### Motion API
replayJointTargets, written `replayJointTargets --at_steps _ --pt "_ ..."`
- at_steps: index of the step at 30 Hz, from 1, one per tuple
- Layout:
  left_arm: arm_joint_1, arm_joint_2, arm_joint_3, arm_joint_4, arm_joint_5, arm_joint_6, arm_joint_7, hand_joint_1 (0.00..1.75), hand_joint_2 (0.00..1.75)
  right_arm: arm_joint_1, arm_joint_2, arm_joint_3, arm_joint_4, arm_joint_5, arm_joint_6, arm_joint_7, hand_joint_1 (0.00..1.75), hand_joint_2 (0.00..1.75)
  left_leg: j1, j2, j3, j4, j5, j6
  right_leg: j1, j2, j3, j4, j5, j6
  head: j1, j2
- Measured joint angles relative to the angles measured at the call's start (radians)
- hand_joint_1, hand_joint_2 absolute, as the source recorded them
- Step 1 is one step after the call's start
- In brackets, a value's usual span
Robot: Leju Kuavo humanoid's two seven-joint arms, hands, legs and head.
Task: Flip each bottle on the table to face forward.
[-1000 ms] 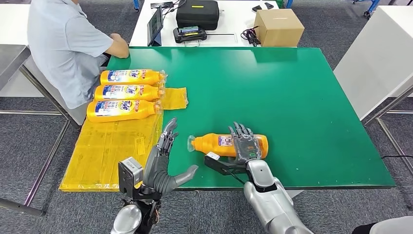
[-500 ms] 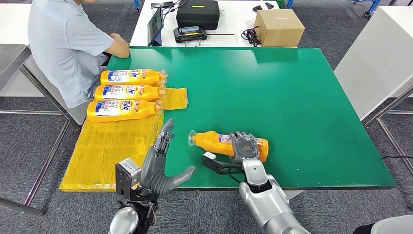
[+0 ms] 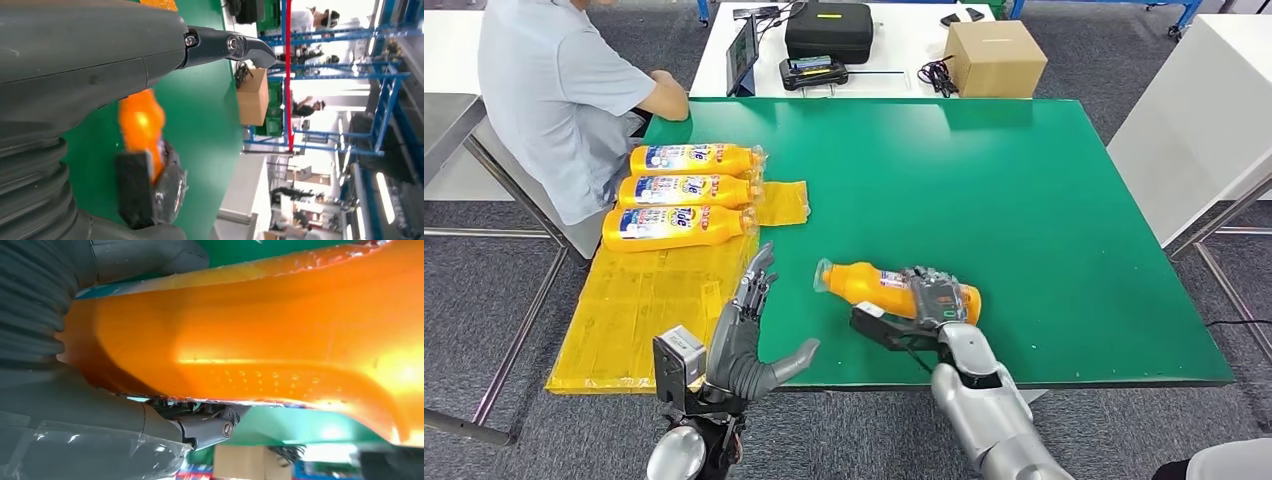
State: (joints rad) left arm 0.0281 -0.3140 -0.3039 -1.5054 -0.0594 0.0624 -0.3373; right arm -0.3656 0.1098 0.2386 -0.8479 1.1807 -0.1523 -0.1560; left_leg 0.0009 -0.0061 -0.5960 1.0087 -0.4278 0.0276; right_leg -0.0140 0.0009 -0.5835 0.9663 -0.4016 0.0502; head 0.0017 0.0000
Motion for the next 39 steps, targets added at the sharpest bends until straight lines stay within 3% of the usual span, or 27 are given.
replayJointTargets --at_steps 5,15,28,39 --pt "-0.002 -0.002 0.014 0.044 0.184 0.056 0.013 0.00 1.75 0.086 0.021 -0.004 -0.144 -0.198 -0.010 -0.150 1.75 1.75 0.000 0.001 0.001 0.000 0.000 -0.001 0.000 0.002 0.000 0.000 0.000 0.000 0.000 0.000" --pt "0.001 -0.003 0.037 0.115 0.447 0.145 -0.014 0.00 1.75 0.175 0.044 0.061 -0.366 -0.347 -0.069 -0.196 1.75 1.75 0.000 0.000 -0.006 0.000 0.001 -0.001 0.000 0.001 -0.006 0.001 0.000 0.000 0.000 0.000" --pt "-0.022 0.009 0.004 0.201 0.702 0.093 0.006 0.00 1.75 0.177 0.028 0.151 -0.361 -0.524 -0.151 -0.268 1.75 1.75 0.000 0.000 -0.008 0.000 0.001 -0.001 0.000 0.001 -0.008 0.001 0.000 0.000 0.000 0.000" --pt "-0.036 0.034 -0.049 0.202 0.744 0.010 0.007 0.00 1.75 0.166 0.023 0.216 -0.288 -0.600 -0.114 -0.283 1.75 1.75 0.000 -0.001 -0.009 0.000 0.001 -0.001 0.000 0.000 -0.008 0.001 0.000 0.000 0.000 0.000"
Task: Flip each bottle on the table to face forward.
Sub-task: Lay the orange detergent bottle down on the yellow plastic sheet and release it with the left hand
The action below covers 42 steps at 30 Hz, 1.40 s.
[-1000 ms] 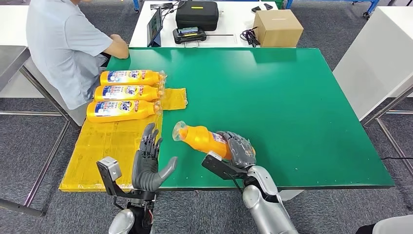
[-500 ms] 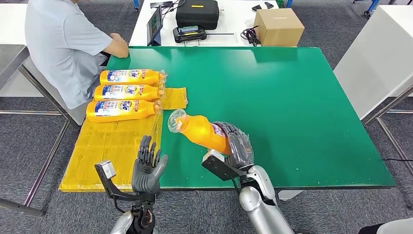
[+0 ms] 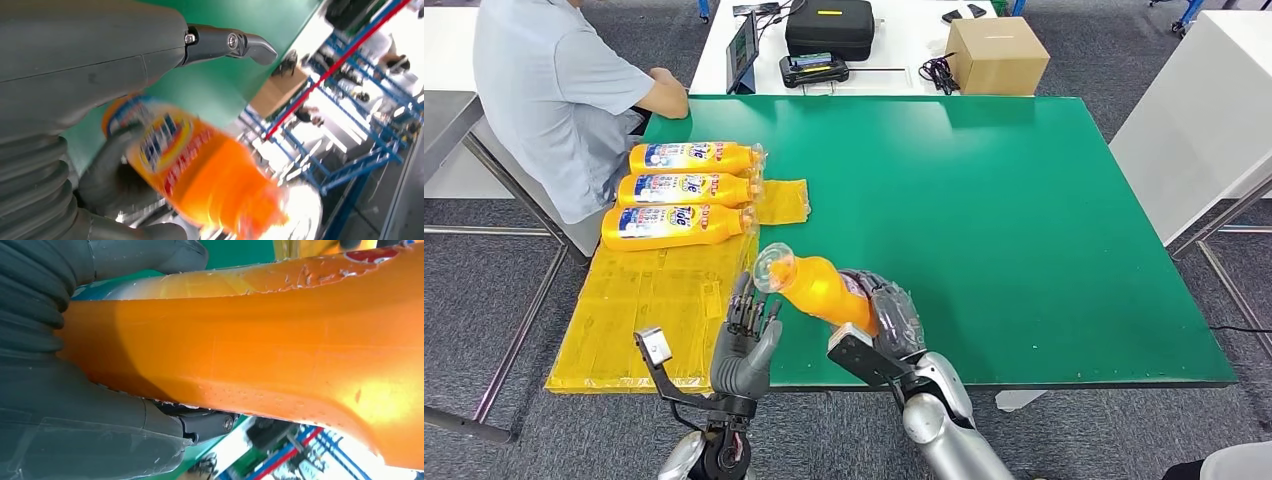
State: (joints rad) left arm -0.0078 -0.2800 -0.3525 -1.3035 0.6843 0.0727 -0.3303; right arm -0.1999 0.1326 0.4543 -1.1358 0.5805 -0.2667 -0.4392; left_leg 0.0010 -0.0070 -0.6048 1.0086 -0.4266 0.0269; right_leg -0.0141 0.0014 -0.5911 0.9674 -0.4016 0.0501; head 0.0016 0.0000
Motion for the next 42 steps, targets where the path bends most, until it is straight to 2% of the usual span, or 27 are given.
replayJointTargets --at_steps 8,17,31,42 --pt "-0.028 0.013 -0.051 0.003 -0.066 0.033 -0.037 0.00 1.75 -0.034 0.005 0.053 0.062 0.016 0.000 0.016 1.75 1.75 0.000 -0.001 0.000 0.000 0.000 0.000 0.000 -0.001 0.000 0.000 0.000 0.000 0.000 0.000" --pt "-0.049 0.022 -0.097 0.031 -0.129 0.082 -0.057 0.00 1.75 -0.058 0.006 0.085 0.097 0.048 -0.051 0.040 1.75 1.75 0.000 -0.001 0.000 0.000 0.000 0.000 0.000 -0.001 0.000 0.000 0.000 0.000 0.000 0.000" --pt "-0.054 0.026 -0.110 0.043 -0.151 0.092 -0.060 0.00 1.75 -0.058 0.005 0.093 0.109 0.055 -0.063 0.046 1.75 1.75 0.000 -0.001 0.000 0.000 0.000 0.000 0.000 -0.001 0.000 0.000 0.000 0.000 0.000 0.000" --pt "-0.098 0.026 -0.125 0.077 -0.147 0.130 -0.075 0.00 1.75 -0.065 0.007 0.126 0.113 0.045 -0.066 0.051 1.75 1.75 0.000 -0.001 0.000 0.000 0.000 0.000 0.000 -0.001 0.000 0.000 0.000 0.000 0.000 0.000"
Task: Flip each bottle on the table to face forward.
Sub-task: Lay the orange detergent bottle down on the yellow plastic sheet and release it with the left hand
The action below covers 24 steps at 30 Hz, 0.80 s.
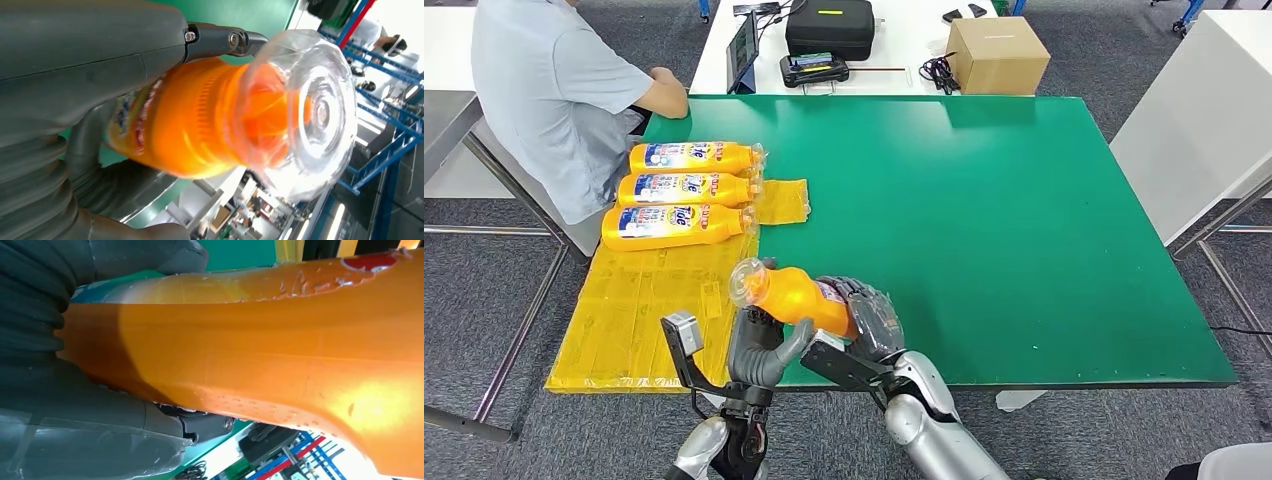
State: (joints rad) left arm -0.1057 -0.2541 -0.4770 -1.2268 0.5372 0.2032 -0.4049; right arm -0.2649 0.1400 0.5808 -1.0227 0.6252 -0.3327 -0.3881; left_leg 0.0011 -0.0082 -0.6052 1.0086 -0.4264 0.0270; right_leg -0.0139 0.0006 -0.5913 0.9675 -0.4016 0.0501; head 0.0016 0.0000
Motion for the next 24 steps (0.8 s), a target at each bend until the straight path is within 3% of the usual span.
replayJointTargets --at_steps 17,21,24 --pt "-0.047 -0.007 -0.005 0.089 0.042 0.017 0.001 0.02 1.75 -0.032 0.003 0.071 0.011 0.013 -0.051 0.020 1.75 1.75 0.000 0.000 0.000 0.000 0.000 0.000 0.000 0.000 0.000 0.000 0.000 0.000 0.000 0.000" --pt "-0.050 -0.007 -0.009 0.098 0.043 0.015 0.000 1.71 1.75 -0.034 0.003 0.075 0.012 0.009 -0.052 0.022 1.75 1.75 0.000 0.000 0.000 0.000 0.000 0.000 0.000 0.000 0.000 0.000 0.000 0.000 0.000 0.000" --pt "-0.051 -0.007 -0.012 0.098 0.043 0.019 -0.009 1.75 1.75 -0.036 0.003 0.077 0.012 0.006 -0.052 0.022 1.75 1.75 0.000 0.000 0.000 0.000 0.000 0.000 0.000 0.000 0.000 0.000 0.000 0.000 0.000 0.000"
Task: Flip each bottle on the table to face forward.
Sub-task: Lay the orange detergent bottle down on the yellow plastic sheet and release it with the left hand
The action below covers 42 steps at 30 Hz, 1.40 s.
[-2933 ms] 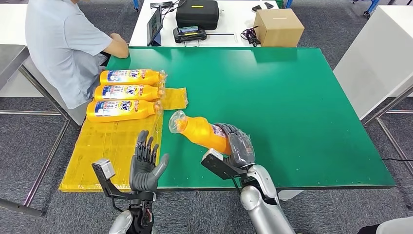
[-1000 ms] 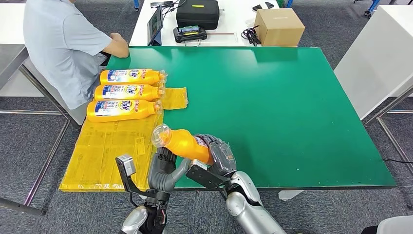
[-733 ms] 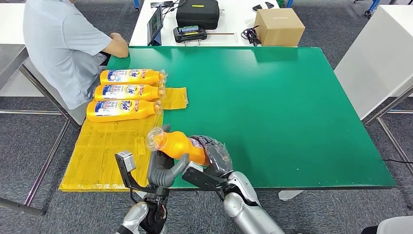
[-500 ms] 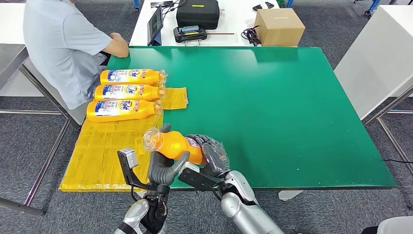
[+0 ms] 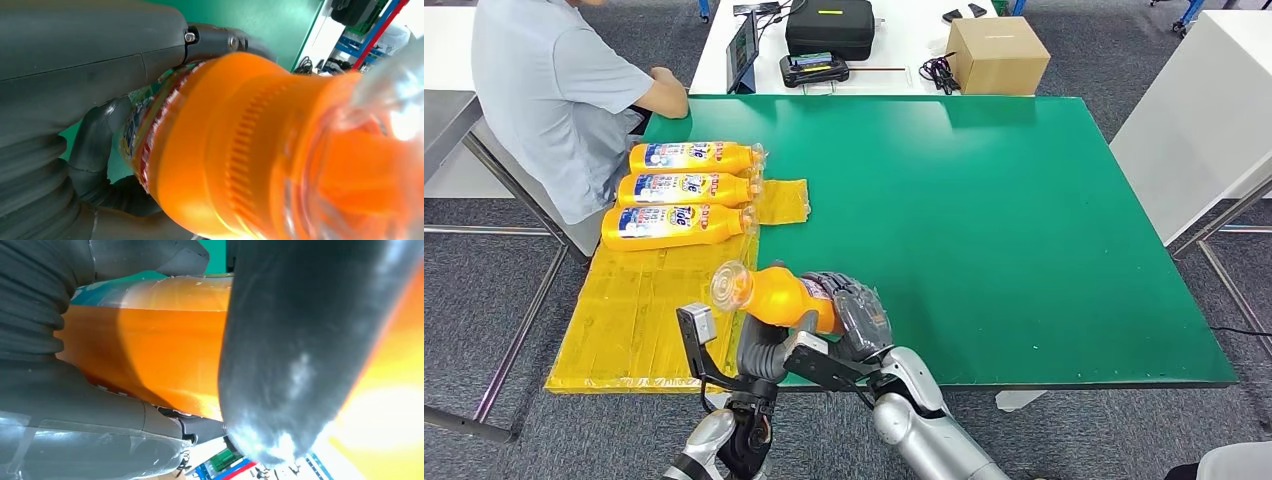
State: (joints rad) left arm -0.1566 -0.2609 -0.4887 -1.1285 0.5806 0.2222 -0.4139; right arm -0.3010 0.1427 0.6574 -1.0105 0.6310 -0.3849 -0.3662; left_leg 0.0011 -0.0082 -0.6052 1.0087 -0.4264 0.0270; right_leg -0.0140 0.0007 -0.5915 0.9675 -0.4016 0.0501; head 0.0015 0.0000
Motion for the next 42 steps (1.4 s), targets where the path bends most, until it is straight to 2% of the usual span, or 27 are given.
replayJointTargets --at_steps 11,12,14,16,18,34,37,40,42 --pt "0.003 0.000 0.001 -0.025 -0.022 0.049 -0.062 1.75 1.75 -0.019 0.003 0.003 0.003 -0.018 0.016 0.000 1.75 1.75 0.000 0.000 0.000 0.000 0.000 0.000 0.000 0.000 0.000 0.000 0.000 0.000 0.000 0.000" --pt "0.003 0.000 0.001 -0.027 -0.024 0.052 -0.065 1.75 1.75 -0.020 0.004 0.003 0.004 -0.021 0.019 0.000 1.70 1.75 0.000 0.000 0.000 0.000 0.000 0.000 0.000 0.000 0.000 0.000 0.000 0.000 0.000 0.000" --pt "0.005 0.000 0.001 -0.031 -0.024 0.056 -0.068 1.75 1.75 -0.022 0.006 0.003 0.007 -0.026 0.024 0.000 1.03 1.75 0.000 0.000 0.000 0.000 0.000 0.000 0.000 0.000 0.000 0.000 0.000 0.000 0.000 0.000" --pt "0.007 0.000 0.001 -0.034 -0.025 0.061 -0.072 1.75 1.75 -0.022 0.007 0.003 0.010 -0.030 0.028 0.000 0.21 1.75 0.000 0.000 0.000 0.000 0.000 0.000 0.000 0.000 0.000 0.000 0.000 0.000 0.000 0.000" --pt "0.009 0.000 0.001 -0.037 -0.029 0.069 -0.076 1.75 1.75 -0.022 0.008 0.003 0.014 -0.032 0.030 0.001 0.00 1.75 0.000 0.000 0.000 0.000 0.000 0.000 0.000 0.000 0.000 0.000 0.000 0.000 0.000 0.000" --pt "0.006 0.000 -0.013 -0.051 -0.168 0.197 -0.129 1.75 1.75 -0.012 0.008 0.001 0.035 -0.019 -0.006 0.011 0.00 1.75 0.000 0.000 0.000 0.000 0.000 0.000 0.000 0.000 0.000 0.000 0.000 0.000 0.000 0.000" --pt "0.002 0.000 -0.024 -0.053 -0.307 0.305 -0.159 1.75 1.75 -0.007 0.006 -0.002 0.035 -0.014 -0.017 0.010 0.00 1.75 0.000 0.000 0.000 0.000 0.000 0.000 0.000 0.000 0.000 0.000 0.000 0.000 0.000 0.000" --pt "0.000 0.001 -0.024 -0.049 -0.583 0.430 -0.171 1.75 1.75 0.011 -0.001 -0.012 0.027 0.001 -0.030 0.008 0.00 1.75 0.000 0.000 0.000 0.000 0.000 0.000 0.000 0.000 0.000 0.000 0.000 0.000 0.000 0.000" --pt "0.000 0.000 -0.008 -0.044 -0.768 0.464 -0.165 1.75 1.75 0.026 -0.005 -0.022 0.016 0.012 -0.035 0.006 0.00 1.75 0.000 0.000 0.000 0.000 0.000 0.000 0.000 0.000 0.000 0.000 0.000 0.000 0.000 0.000"
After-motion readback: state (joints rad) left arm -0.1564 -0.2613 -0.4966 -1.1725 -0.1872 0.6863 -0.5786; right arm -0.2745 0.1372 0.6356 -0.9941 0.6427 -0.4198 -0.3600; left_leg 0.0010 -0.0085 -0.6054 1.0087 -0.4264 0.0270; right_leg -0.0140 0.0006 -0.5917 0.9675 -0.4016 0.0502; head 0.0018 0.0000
